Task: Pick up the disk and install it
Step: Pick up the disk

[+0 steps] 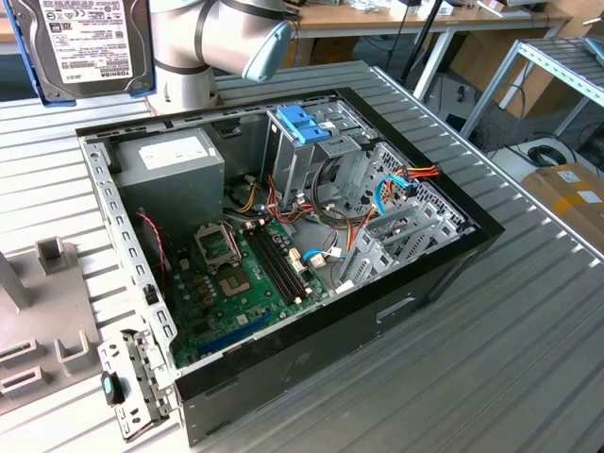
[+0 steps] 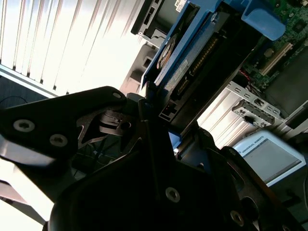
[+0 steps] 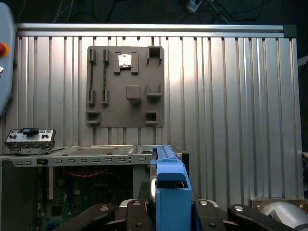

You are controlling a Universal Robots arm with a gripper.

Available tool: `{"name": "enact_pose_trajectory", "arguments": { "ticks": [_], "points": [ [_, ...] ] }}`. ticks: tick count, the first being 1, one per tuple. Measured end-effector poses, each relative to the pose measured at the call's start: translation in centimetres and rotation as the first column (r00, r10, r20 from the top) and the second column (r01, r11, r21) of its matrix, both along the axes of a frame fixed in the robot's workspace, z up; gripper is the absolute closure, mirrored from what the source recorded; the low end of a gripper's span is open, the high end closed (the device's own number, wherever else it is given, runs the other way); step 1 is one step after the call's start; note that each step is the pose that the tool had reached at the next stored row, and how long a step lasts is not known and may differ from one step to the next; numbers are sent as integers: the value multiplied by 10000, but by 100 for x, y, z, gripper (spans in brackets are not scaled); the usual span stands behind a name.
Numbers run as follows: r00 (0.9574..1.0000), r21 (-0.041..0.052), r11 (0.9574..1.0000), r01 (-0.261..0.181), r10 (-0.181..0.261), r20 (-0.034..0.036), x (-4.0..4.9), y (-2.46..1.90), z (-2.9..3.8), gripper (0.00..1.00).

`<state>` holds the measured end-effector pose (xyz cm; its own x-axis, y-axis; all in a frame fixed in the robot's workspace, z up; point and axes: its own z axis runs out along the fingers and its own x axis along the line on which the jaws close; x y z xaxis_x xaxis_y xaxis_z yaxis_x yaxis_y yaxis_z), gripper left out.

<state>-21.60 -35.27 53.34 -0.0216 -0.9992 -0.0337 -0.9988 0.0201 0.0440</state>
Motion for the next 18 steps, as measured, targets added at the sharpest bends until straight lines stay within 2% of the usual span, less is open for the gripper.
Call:
{"name": "enact_pose_trajectory", "arguments": {
  "ticks": [18],
  "points": [
    [10000, 0, 10000, 0, 0, 1, 67, 0, -4, 63]
  ]
}}
